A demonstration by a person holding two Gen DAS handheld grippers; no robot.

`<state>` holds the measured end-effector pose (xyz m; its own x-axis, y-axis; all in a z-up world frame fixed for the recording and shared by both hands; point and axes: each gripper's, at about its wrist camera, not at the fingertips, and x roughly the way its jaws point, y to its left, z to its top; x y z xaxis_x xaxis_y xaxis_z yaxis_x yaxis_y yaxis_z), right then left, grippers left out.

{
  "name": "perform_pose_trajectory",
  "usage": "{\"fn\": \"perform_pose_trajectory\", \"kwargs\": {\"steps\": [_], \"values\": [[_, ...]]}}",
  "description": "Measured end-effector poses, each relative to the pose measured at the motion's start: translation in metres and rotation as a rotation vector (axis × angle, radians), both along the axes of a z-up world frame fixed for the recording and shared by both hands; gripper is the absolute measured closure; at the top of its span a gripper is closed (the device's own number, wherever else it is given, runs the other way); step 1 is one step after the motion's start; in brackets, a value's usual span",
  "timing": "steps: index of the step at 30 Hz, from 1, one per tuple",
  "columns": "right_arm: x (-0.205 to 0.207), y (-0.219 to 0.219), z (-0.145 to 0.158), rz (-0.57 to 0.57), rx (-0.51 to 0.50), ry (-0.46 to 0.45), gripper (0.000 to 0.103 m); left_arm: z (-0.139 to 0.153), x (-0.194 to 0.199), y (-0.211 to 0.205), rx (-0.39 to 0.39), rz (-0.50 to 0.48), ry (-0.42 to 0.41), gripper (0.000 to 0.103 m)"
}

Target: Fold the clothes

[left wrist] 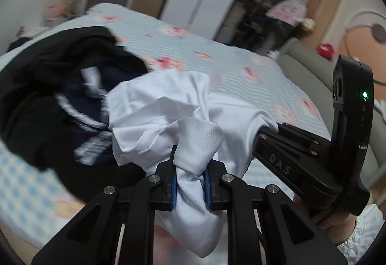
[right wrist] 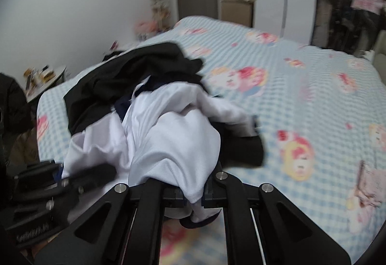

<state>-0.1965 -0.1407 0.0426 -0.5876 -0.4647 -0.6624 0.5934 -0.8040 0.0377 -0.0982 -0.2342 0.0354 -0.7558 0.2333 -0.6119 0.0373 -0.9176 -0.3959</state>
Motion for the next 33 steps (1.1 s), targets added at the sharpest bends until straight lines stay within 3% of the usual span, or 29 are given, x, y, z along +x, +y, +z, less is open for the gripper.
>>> {"fn": "perform_pose_trajectory", "kwargs": {"steps": [7,11,15,17,20,25,27,33], "values": [[0.027,0.134,0.004,-0.192,-0.007,0.001,0.098,-0.015,-0.017,0.089,0.094,-0.236,-0.048,0.086],[0.045,0.209,-0.005,-0.314,-0.015,-0.045,0.098,-0.035,-0.033,0.144,0.208,-0.381,-0.127,0.086],[0.065,0.278,-0.013,-0.431,-0.031,-0.08,0.098,-0.033,-0.033,0.197,0.157,-0.513,-0.113,0.085],[0.075,0.312,-0.017,-0.489,-0.039,-0.097,0.097,-0.038,-0.035,0.204,0.151,-0.488,-0.129,0.085],[0.081,0.349,-0.04,-0.532,-0.021,-0.183,0.094,-0.054,-0.047,0.185,0.15,-0.334,-0.194,0.085],[0.081,0.359,-0.05,-0.571,-0.019,-0.204,0.089,-0.055,-0.025,0.136,0.174,-0.165,-0.17,0.085],[0.081,0.363,-0.053,-0.588,-0.02,-0.206,0.079,-0.059,-0.019,0.125,0.143,-0.125,-0.181,0.085],[0.082,0.373,-0.06,-0.638,-0.024,-0.212,0.077,-0.069,-0.002,0.094,0.052,-0.005,-0.213,0.085]]}}
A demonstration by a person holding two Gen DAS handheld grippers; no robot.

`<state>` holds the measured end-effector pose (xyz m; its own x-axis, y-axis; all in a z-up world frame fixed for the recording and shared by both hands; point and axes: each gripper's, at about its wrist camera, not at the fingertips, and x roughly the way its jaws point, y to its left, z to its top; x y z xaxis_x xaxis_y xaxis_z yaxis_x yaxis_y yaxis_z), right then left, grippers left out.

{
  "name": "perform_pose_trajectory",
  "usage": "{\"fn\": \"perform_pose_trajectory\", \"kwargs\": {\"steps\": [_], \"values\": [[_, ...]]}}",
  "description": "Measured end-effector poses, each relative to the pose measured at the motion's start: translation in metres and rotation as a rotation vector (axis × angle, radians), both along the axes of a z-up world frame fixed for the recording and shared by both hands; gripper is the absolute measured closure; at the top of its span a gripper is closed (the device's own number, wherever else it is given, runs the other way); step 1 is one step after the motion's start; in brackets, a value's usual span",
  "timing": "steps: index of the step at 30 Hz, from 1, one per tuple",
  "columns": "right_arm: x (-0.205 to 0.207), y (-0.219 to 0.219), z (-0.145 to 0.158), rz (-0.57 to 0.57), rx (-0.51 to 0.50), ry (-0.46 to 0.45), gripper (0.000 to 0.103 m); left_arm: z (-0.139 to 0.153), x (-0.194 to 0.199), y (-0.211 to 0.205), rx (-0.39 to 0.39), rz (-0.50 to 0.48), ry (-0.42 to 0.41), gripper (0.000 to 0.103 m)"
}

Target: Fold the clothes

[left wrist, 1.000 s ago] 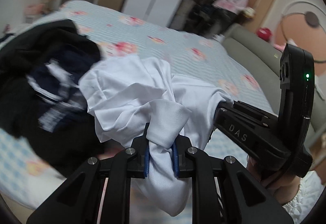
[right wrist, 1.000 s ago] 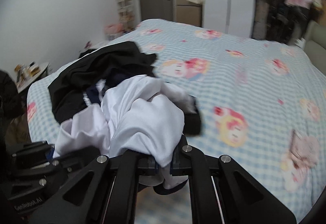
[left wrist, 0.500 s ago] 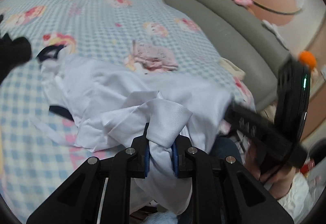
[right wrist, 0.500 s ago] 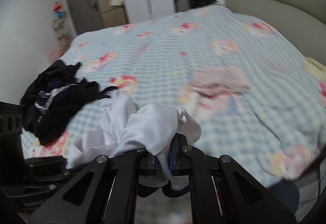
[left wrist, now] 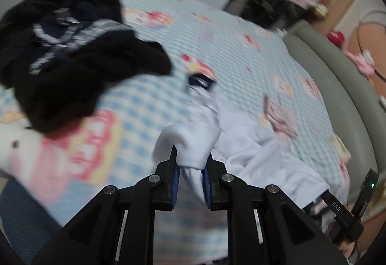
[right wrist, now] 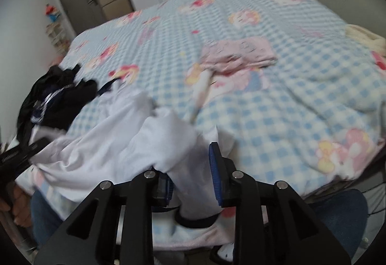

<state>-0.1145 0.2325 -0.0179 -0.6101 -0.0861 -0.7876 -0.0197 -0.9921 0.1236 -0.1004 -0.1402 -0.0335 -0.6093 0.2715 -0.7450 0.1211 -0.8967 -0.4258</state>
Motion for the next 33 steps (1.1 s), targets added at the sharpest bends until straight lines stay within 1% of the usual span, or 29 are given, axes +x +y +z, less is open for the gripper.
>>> {"fn": "perform_pose_trajectory", "kwargs": {"steps": [1,5,6,7,9,11,12,13,14,15,17,18,20,21,22,23,24,25,26,27,28,30,31,33], "values": [[0.0,0.002,-0.001,-0.008,0.0,-0.001,0.075,-0.002,0.003,-0.005,-0.017,0.018,-0.006,0.085],[0.001,0.011,-0.004,-0.047,-0.002,0.003,0.063,-0.008,0.014,-0.026,-0.087,0.091,-0.029,0.084],[0.003,0.015,-0.001,-0.069,0.013,0.016,0.062,-0.009,0.015,-0.029,-0.096,0.098,-0.03,0.081],[0.005,0.02,0.002,-0.096,0.033,0.033,0.062,-0.007,0.013,-0.027,-0.09,0.084,-0.024,0.077],[0.007,0.032,0.009,-0.133,0.047,0.048,0.061,-0.004,0.01,-0.024,-0.079,0.055,-0.011,0.054],[0.009,0.039,0.013,-0.128,0.03,0.046,0.061,0.0,0.006,-0.021,-0.068,0.027,0.002,0.048],[0.01,0.042,0.014,-0.121,0.019,0.043,0.06,0.0,0.003,-0.016,-0.058,-0.003,0.007,0.044],[0.011,0.04,0.015,-0.101,0.011,0.038,0.059,-0.001,-0.002,-0.006,-0.04,-0.063,0.008,0.042],[0.012,0.036,0.014,-0.073,0.004,0.031,0.055,-0.004,-0.008,0.007,-0.032,-0.121,0.007,0.037],[0.01,0.028,0.009,-0.039,-0.016,0.008,0.05,-0.009,-0.016,0.023,-0.04,-0.176,0.0,0.032],[0.006,0.01,-0.008,0.037,-0.07,-0.055,0.044,-0.022,-0.031,0.056,-0.061,-0.277,-0.033,0.031],[0.003,0.001,-0.016,0.075,-0.097,-0.086,0.036,-0.032,-0.037,0.071,-0.074,-0.318,-0.059,0.029],[-0.001,-0.017,-0.033,0.15,-0.151,-0.149,0.024,-0.057,-0.051,0.096,-0.108,-0.373,-0.131,0.03],[-0.004,-0.027,-0.041,0.188,-0.178,-0.181,0.023,-0.07,-0.056,0.106,-0.135,-0.391,-0.172,0.054],[-0.006,-0.034,-0.049,0.209,-0.172,-0.204,0.023,-0.082,-0.058,0.112,-0.175,-0.388,-0.214,0.072],[-0.009,-0.04,-0.057,0.22,-0.148,-0.223,0.024,-0.085,-0.056,0.114,-0.192,-0.379,-0.225,0.079],[-0.012,-0.046,-0.065,0.23,-0.123,-0.242,0.041,-0.08,-0.053,0.112,-0.181,-0.37,-0.201,0.083],[-0.015,-0.048,-0.068,0.231,-0.097,-0.242,0.058,-0.071,-0.048,0.108,-0.163,-0.36,-0.171,0.084],[-0.019,-0.048,-0.068,0.225,-0.071,-0.231,0.081,-0.062,-0.045,0.104,-0.152,-0.347,-0.147,0.085],[-0.022,-0.047,-0.062,0.222,-0.057,-0.2,0.087,-0.049,-0.042,0.097,-0.144,-0.328,-0.12,0.086],[-0.024,-0.045,-0.051,0.219,-0.054,-0.16,0.087,-0.036,-0.039,0.09,-0.132,-0.308,-0.086,0.086],[-0.028,-0.041,-0.027,0.199,-0.039,-0.078,0.09,-0.006,-0.031,0.074,-0.089,-0.273,-0.012,0.093],[-0.031,-0.039,-0.014,0.173,-0.017,-0.033,0.091,0.006,-0.026,0.068,-0.068,-0.262,0.017,0.093],[-0.035,-0.033,0.012,0.121,0.026,0.056,0.091,0.017,-0.017,0.06,-0.04,-0.258,0.038,0.093]]}}
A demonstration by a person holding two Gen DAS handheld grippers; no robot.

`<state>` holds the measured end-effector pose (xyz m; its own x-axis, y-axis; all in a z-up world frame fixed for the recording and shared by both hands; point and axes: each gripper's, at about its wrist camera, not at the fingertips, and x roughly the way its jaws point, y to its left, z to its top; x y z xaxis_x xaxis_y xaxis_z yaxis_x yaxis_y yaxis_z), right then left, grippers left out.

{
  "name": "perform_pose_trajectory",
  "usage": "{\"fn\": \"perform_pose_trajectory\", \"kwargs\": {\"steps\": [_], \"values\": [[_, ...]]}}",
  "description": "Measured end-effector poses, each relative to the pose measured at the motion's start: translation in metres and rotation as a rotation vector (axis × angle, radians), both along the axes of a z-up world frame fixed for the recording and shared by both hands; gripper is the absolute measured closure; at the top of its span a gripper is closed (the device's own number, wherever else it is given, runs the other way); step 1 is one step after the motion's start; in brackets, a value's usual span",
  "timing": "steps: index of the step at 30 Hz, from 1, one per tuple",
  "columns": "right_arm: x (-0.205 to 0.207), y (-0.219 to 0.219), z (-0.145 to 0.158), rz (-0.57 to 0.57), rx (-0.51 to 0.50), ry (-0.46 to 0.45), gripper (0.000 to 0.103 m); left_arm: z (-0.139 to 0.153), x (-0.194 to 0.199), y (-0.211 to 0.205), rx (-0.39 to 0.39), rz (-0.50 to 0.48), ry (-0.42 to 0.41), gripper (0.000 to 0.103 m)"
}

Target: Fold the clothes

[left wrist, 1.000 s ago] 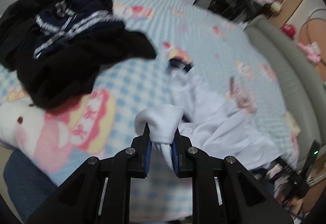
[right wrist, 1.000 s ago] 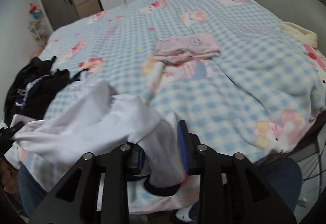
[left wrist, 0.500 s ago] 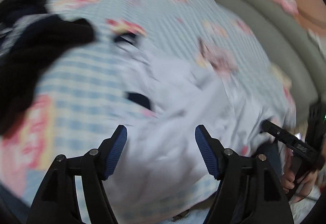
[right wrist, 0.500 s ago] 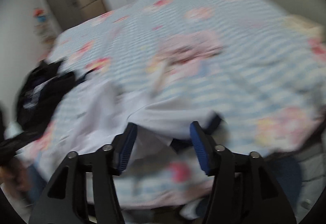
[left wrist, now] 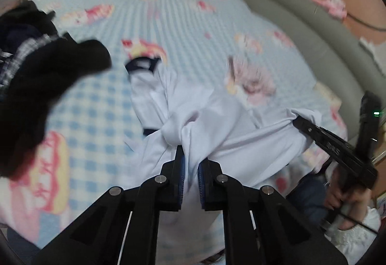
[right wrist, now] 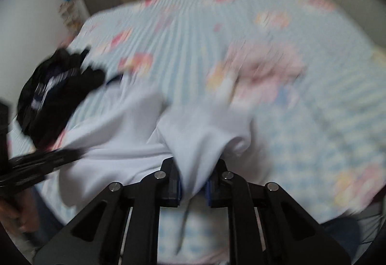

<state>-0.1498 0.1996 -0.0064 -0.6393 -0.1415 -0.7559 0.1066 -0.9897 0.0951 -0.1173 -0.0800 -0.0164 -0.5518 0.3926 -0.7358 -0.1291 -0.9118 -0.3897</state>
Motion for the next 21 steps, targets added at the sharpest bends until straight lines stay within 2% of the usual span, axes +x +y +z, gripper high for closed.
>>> {"fn": "perform_pose_trajectory", "kwargs": {"steps": [1,3,4,7,8,9,10,13,14,15,17,19,21], "values": [[-0.002,0.002,0.006,-0.019,0.012,0.021,0.091,0.004,0.004,-0.002,-0.002,0.006,0.006,0.093],[-0.003,0.005,0.01,-0.043,0.028,0.029,0.09,0.002,0.012,-0.005,-0.077,0.026,0.01,0.096],[0.0,0.007,0.01,-0.048,0.033,0.028,0.09,0.0,0.015,-0.007,-0.088,0.026,0.002,0.096],[0.009,0.014,0.011,-0.065,0.049,0.025,0.086,-0.017,0.017,-0.02,0.036,-0.025,-0.077,0.095],[0.012,0.017,0.011,-0.07,0.055,0.024,0.081,-0.022,0.017,-0.024,0.054,-0.03,-0.1,0.094],[0.014,0.019,0.012,-0.076,0.06,0.023,0.074,-0.029,0.015,-0.026,0.032,-0.013,-0.117,0.094],[0.017,0.022,0.012,-0.081,0.066,0.022,0.073,-0.035,0.014,-0.029,0.014,0.012,-0.133,0.093],[0.027,0.025,0.019,-0.086,0.087,0.044,0.071,-0.047,0.009,-0.039,-0.015,0.116,-0.167,0.074],[0.031,0.022,0.028,-0.073,0.101,0.083,0.063,-0.049,0.009,-0.043,0.002,0.135,-0.168,0.065],[0.036,0.019,0.037,-0.06,0.114,0.122,0.047,-0.05,0.01,-0.045,0.014,0.147,-0.17,0.061],[0.036,0.0,0.04,0.044,0.057,0.105,0.03,-0.054,0.013,-0.045,0.022,0.146,-0.177,0.061],[0.031,-0.026,0.032,0.166,-0.005,0.054,0.029,-0.058,0.016,-0.046,0.029,0.145,-0.184,0.061],[0.021,-0.06,0.006,0.272,-0.009,-0.027,0.028,-0.062,0.021,-0.047,0.035,0.148,-0.193,0.061]]}}
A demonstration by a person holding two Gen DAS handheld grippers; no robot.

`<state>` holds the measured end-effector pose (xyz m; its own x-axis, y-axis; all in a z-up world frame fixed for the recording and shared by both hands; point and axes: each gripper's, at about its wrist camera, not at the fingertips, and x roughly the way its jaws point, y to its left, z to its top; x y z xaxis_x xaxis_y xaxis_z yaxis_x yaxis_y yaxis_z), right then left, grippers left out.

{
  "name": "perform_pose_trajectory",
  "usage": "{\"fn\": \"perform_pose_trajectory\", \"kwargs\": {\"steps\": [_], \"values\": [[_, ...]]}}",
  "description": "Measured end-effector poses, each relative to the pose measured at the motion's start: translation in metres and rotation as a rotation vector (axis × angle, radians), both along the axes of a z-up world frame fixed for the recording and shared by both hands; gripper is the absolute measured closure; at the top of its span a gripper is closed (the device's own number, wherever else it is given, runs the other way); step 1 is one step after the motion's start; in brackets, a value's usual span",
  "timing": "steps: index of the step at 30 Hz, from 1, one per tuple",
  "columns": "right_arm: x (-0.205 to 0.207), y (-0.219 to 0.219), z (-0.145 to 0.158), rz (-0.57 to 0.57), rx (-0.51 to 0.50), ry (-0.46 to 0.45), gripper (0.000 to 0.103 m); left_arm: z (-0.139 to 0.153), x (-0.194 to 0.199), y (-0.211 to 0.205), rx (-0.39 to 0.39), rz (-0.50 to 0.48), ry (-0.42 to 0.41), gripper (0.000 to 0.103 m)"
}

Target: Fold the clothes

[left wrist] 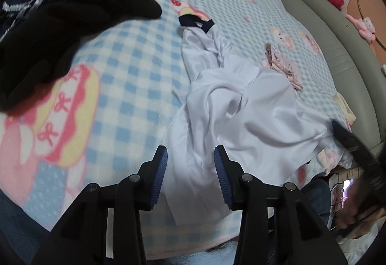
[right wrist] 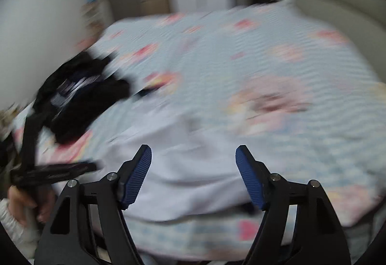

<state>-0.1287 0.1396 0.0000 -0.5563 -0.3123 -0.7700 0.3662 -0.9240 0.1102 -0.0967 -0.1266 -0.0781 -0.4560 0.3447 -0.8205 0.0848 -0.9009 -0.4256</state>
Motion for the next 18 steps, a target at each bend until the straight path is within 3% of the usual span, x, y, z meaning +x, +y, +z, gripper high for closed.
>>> {"fn": "perform_pose_trajectory", "kwargs": {"steps": [4,5,6,7,8,9,13,16,18], "values": [[-0.024,-0.056,-0.068,0.099,0.11,-0.145,0.022,-0.003,0.01,-0.005,0.009,0.005,-0.012,0.06],[-0.03,-0.067,-0.085,0.118,0.137,-0.181,0.026,-0.003,0.011,-0.006,0.011,0.005,-0.014,0.06],[-0.033,-0.071,-0.093,0.121,0.144,-0.198,0.056,-0.003,0.011,-0.008,0.012,0.006,-0.013,0.059],[-0.035,-0.07,-0.095,0.115,0.139,-0.203,0.08,-0.004,0.011,-0.009,0.013,0.008,-0.012,0.059],[-0.037,-0.068,-0.097,0.108,0.134,-0.208,0.096,-0.004,0.011,-0.01,0.014,0.009,-0.012,0.059],[-0.039,-0.067,-0.099,0.102,0.129,-0.214,0.098,-0.004,0.011,-0.012,0.015,0.01,-0.011,0.059],[-0.05,-0.028,-0.035,0.007,0.056,-0.045,0.099,-0.006,0.006,-0.01,0.019,-0.002,-0.014,0.059],[-0.065,0.038,0.02,-0.19,-0.012,0.094,0.099,-0.007,0.002,0.001,0.025,-0.037,-0.006,0.059],[-0.076,0.091,0.027,-0.376,0.019,0.116,0.099,-0.008,-0.009,0.011,0.057,-0.06,-0.003,0.059]]}}
